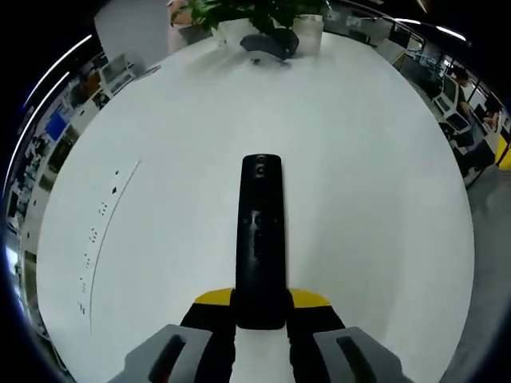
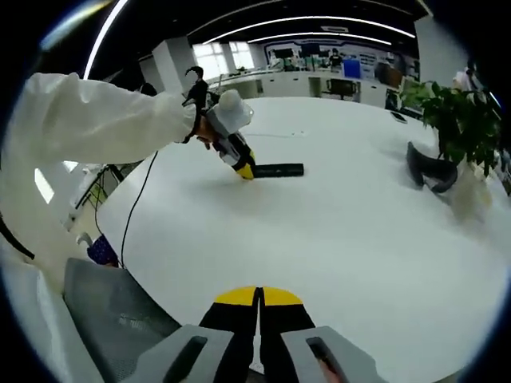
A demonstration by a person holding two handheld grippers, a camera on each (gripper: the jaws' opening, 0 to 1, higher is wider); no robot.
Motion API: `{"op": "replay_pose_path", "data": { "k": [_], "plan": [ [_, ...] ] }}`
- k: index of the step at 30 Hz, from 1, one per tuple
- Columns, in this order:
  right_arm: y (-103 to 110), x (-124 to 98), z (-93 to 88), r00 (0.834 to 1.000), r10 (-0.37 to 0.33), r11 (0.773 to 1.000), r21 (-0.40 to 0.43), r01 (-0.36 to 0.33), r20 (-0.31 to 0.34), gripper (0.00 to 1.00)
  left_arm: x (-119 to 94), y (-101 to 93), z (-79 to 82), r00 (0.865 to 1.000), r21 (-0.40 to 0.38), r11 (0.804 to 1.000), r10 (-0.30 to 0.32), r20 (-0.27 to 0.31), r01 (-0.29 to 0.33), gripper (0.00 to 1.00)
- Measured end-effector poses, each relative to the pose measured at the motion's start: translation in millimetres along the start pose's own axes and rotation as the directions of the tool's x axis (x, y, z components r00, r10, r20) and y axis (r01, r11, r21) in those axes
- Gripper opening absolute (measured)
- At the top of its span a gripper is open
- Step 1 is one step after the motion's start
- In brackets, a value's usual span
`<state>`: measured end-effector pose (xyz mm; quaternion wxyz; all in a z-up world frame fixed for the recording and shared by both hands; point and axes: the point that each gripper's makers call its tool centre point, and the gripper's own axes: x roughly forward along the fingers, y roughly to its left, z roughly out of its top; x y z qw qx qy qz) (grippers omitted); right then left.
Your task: Press the specified remote control buttons in sequence, fully releasing each button before pressing the next.
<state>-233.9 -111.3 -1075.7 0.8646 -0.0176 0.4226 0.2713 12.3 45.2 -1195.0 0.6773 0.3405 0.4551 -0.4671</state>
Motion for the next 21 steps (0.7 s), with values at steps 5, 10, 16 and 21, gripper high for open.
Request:
{"op": "replay_pose_path", "data": {
  "k": [5,10,16,21],
  "plan": [
    [5.9,-2.5,1.3,1.000,0.008,1.000,-0.006,-0.008,0.012,0.00,-1.3,-9.9,-3.2,1.000,-0.002,1.000,0.000,0.000,0.000,0.23],
    [12.0,-7.0,0.8,1.000,0.010,1.000,-0.021,-0.010,0.014,0.00,-2.7,-22.7,-6.2,1.000,-0.004,1.000,0.000,-0.008,0.000,0.23],
    [16.2,-14.9,5.4,0.999,0.020,0.999,-0.040,-0.018,0.033,0.00,-4.9,-31.0,-8.5,1.000,-0.014,1.000,0.003,0.003,-0.003,0.23],
    [17.4,-17.2,5.0,0.999,0.018,0.999,-0.044,-0.016,0.036,0.00,-6.4,-40.0,-9.6,1.000,-0.009,1.000,0.000,-0.010,0.000,0.23]
  ]
}}
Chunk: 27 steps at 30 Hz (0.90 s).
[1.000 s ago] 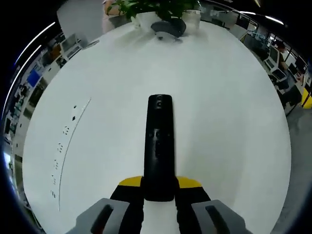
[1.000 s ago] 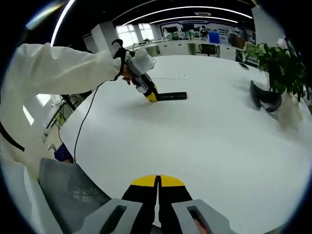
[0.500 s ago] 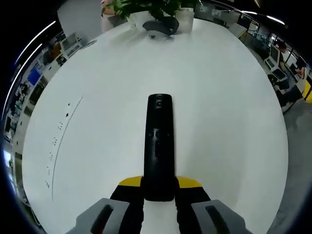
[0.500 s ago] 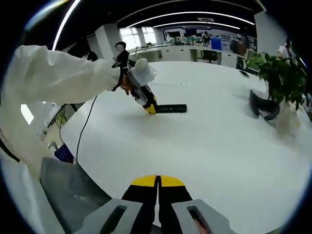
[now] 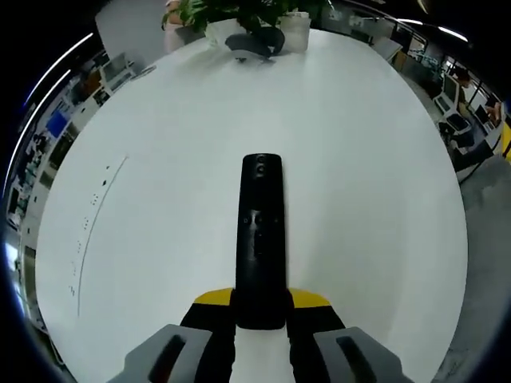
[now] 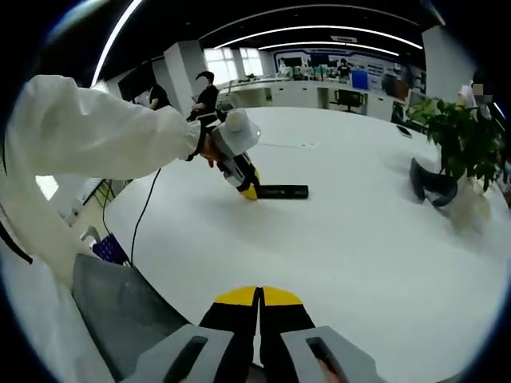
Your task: Press the specified remote control buttons in sequence, fully releasing each button before pressing the next.
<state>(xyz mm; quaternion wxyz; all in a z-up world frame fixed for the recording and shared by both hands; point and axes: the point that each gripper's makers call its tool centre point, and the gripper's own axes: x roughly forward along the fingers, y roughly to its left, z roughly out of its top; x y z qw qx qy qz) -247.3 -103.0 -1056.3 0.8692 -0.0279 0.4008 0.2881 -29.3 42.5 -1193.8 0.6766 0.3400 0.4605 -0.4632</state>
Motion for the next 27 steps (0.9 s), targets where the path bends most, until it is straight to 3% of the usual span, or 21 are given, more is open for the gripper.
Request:
{"op": "replay_pose_path", "data": {
  "k": [6,19,27],
  "plan": [
    [9.9,-3.6,1.9,0.999,0.030,0.999,-0.023,-0.029,0.018,0.00,-1.1,-7.5,-2.7,1.000,0.006,1.000,-0.003,-0.007,0.003,0.23],
    [11.4,-7.7,4.6,0.998,0.020,1.000,-0.021,-0.019,0.051,0.00,-3.4,-24.3,-8.3,1.000,-0.002,1.000,-0.002,-0.006,0.002,0.23],
    [15.9,-9.9,1.8,0.998,0.019,1.000,-0.014,-0.018,0.065,0.00,-4.9,-40.7,-12.8,0.999,0.003,1.000,-0.001,-0.035,0.001,0.23]
  ]
}}
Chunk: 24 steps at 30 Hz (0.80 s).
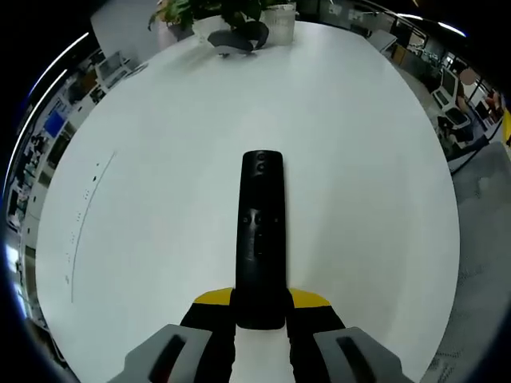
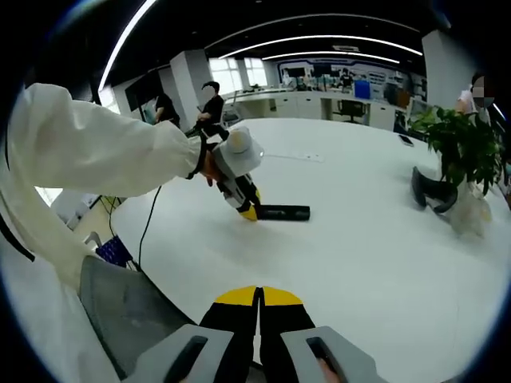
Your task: Press the specified remote control buttons in sequence, fully releasing each button before pressing the next.
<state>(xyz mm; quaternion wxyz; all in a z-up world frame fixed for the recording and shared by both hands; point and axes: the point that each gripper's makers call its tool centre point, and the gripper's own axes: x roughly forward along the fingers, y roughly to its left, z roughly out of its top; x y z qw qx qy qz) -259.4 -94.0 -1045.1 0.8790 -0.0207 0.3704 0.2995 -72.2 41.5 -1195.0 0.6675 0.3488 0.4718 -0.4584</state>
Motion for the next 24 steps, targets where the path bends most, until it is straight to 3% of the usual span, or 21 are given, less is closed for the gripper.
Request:
{"op": "replay_pose_path", "data": {
  "k": [18,24],
  "plan": [
    [12.5,-12.6,-3.9,0.999,0.017,1.000,-0.013,-0.016,0.048,0.00,-6.1,-39.1,-15.4,1.000,0.013,1.000,-0.010,0.012,0.009,0.23],
    [21.2,-12.3,-17.1,0.999,0.038,0.999,-0.034,-0.037,0.010,0.00,-7.5,-51.2,-19.8,1.000,0.022,1.000,-0.014,0.010,0.014,0.23]
  ]
}}
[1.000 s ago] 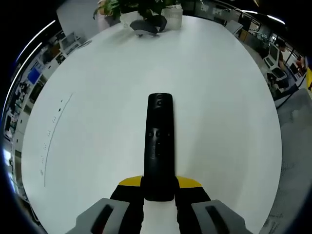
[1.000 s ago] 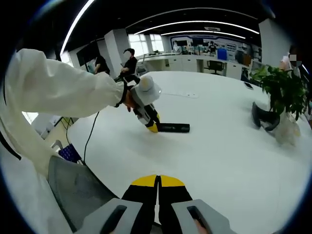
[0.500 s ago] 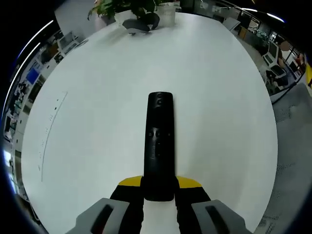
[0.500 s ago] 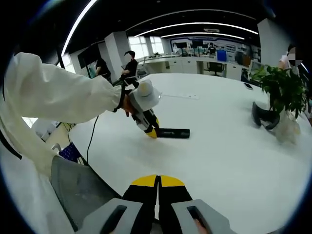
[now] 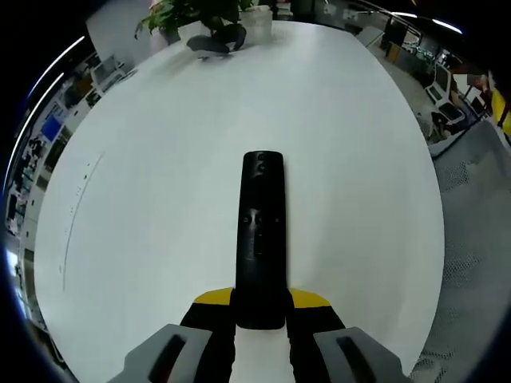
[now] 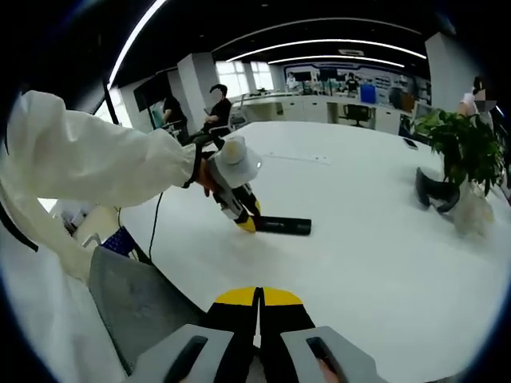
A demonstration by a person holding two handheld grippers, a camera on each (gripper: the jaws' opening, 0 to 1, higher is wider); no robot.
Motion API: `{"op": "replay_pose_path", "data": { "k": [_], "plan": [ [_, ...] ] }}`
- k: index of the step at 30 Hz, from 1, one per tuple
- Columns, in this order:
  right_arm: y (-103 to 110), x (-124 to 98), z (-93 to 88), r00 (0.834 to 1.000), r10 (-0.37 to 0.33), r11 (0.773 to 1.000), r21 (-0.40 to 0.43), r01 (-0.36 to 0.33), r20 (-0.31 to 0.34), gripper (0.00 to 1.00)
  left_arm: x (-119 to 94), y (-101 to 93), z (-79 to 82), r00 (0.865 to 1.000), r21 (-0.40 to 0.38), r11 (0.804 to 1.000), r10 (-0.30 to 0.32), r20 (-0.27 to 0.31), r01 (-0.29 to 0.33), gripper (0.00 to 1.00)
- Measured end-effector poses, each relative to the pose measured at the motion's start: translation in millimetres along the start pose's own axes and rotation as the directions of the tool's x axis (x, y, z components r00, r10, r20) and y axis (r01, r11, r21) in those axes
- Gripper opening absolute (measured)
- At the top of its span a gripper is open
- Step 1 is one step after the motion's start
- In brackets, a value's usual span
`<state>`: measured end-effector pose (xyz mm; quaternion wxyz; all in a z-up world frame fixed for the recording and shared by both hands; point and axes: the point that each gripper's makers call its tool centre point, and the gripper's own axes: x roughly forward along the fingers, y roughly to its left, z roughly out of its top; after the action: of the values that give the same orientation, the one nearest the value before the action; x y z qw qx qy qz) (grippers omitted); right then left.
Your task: Press the specified remote control buttons in sequence, fully releasing each button before pressing the next.
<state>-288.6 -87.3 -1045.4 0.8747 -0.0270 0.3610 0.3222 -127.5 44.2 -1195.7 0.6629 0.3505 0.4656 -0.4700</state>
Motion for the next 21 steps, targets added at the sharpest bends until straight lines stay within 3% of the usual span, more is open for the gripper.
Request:
{"op": "replay_pose_path", "data": {
  "k": [13,21],
  "plan": [
    [15.6,3.8,-14.6,0.996,0.047,0.996,-0.067,-0.052,-0.081,0.00,-4.8,-30.4,-9.5,0.998,-0.054,0.998,0.017,0.065,-0.013,0.23],
    [22.8,5.7,-9.0,0.995,0.058,0.993,-0.100,-0.066,-0.087,0.00,-8.3,-57.1,-13.6,0.995,-0.033,0.999,0.006,0.096,-0.003,0.23]
  ]
}}
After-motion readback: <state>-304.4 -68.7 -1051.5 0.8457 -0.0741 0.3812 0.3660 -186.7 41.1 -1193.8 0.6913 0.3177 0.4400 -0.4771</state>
